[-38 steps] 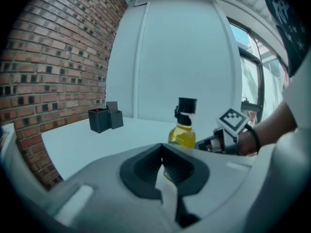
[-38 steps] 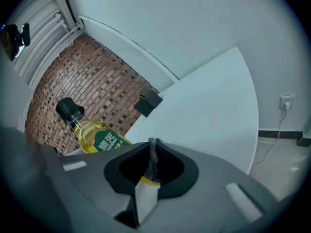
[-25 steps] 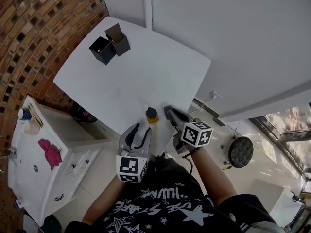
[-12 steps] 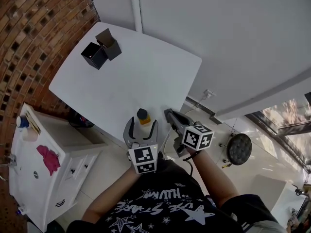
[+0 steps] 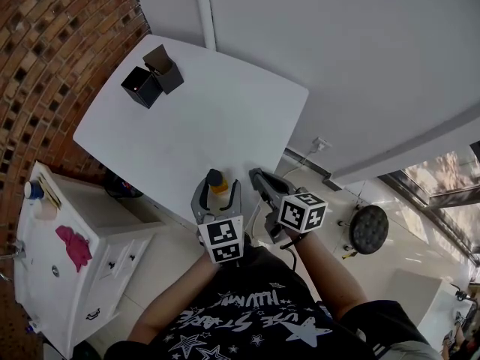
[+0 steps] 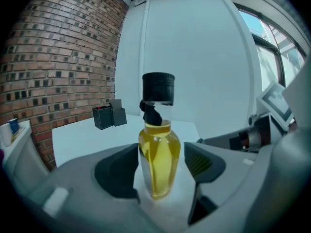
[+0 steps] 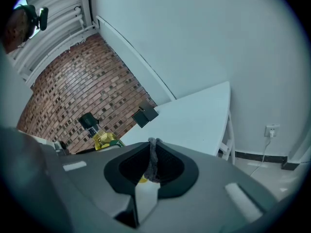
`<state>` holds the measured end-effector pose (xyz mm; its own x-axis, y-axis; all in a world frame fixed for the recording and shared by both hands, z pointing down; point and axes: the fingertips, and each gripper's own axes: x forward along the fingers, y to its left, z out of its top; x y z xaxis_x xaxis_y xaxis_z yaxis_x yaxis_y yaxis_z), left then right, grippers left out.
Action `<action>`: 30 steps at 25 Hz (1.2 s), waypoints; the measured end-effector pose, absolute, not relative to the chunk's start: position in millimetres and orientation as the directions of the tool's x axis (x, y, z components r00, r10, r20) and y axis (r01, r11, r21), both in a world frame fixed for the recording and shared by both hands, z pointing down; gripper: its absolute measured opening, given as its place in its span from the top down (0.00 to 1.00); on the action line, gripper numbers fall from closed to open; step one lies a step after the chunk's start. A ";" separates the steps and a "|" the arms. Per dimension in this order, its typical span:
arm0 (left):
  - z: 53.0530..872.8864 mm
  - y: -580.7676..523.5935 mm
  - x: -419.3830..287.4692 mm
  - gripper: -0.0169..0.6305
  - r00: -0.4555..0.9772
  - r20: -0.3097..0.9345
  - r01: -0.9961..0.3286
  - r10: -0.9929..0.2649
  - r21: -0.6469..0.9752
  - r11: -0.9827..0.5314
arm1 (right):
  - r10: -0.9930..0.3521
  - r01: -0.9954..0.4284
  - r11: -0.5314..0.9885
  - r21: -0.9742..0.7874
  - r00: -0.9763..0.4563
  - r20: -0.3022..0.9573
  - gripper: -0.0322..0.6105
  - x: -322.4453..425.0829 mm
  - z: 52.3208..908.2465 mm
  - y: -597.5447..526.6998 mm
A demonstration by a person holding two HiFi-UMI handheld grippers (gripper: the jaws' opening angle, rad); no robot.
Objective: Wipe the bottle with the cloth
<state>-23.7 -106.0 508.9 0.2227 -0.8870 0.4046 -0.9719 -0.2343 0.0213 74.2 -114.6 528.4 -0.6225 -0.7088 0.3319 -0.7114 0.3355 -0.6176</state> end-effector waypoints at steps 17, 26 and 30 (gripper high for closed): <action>506.6 -98.5 -18.1 0.59 0.540 0.367 -0.812 -0.757 -0.009 -0.584 | -0.684 -0.685 0.371 -0.627 -0.658 0.314 0.89 57.7 522.9 -113.5; 506.4 -85.4 -11.9 0.59 0.762 0.376 -0.570 -0.527 0.004 -0.822 | -0.670 -0.673 0.387 -0.631 -0.675 0.309 0.89 46.2 519.8 -110.3; 507.0 -82.4 -12.2 0.60 0.813 0.384 -0.484 -0.438 0.027 -0.875 | -0.665 -0.663 0.397 -0.634 -0.684 0.298 0.89 40.0 515.8 -110.9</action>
